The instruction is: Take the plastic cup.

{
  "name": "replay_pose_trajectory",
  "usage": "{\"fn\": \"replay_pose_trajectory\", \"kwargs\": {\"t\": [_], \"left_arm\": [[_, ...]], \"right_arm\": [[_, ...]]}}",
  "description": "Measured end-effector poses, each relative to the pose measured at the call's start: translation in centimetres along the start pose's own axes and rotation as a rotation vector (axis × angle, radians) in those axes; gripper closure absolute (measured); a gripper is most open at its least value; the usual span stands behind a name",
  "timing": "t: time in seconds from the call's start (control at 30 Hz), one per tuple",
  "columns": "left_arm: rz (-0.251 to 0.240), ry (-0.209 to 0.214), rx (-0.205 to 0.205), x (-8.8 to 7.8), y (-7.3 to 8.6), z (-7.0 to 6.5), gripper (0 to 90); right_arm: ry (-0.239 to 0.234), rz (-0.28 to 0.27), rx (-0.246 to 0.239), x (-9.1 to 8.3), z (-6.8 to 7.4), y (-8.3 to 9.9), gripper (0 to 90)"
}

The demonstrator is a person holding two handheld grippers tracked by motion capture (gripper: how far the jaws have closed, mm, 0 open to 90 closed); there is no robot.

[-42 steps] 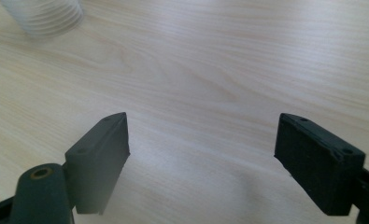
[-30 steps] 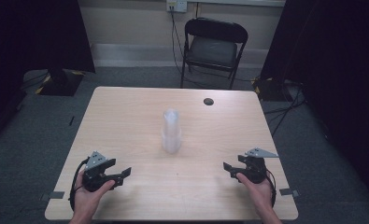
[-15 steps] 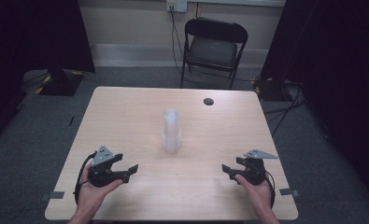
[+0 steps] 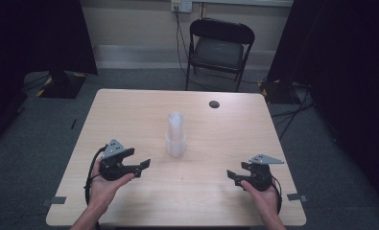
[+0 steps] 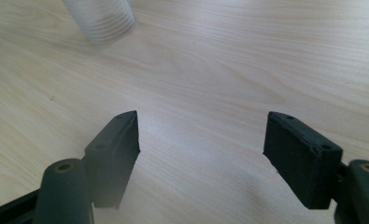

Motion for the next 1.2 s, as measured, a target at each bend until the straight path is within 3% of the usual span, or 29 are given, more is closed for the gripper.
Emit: {"fn": "replay_pose_trajectory", "kwargs": {"t": [0.27,0.43,0.6,0.83,0.97,1.2], "left_arm": [[-0.015,0.028,0.000,0.6,-1.5,-0.3,20.5],[0.003,0.092,0.008,1.5,-2.3,-0.1,15.7],[0.010,0.069,0.041,2.3,-3.2,-0.4,16.0],[-0.057,0.052,0.071,2.6,-4.8,-0.8,17.0],[-0.092,0.049,0.057,2.8,-5.5,-0.7,17.0],[-0.097,0.047,0.048,4.0,-6.8,-1.1,16.9]], "right_arm": [[-0.014,-0.029,-0.013,-0.4,0.3,0.1,27.4],[-0.022,-0.021,-0.016,-0.2,0.4,0.2,27.4],[-0.030,-0.009,-0.020,0.1,0.6,0.3,27.3],[-0.035,-0.013,-0.031,0.1,0.8,0.2,27.3],[-0.041,-0.016,-0.031,0.1,0.7,0.3,27.3],[-0.043,-0.039,-0.041,0.0,0.8,0.1,27.3]]}}
Point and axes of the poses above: each handheld gripper's, and its own axes: x roughly forward along the jaws, y roughly out of its underside, z roughly to its left, the point moved 1 cm from there along x, roughly forward along the jaws, and after that the axes turned 2 degrees about z, right-handed, at the moved point
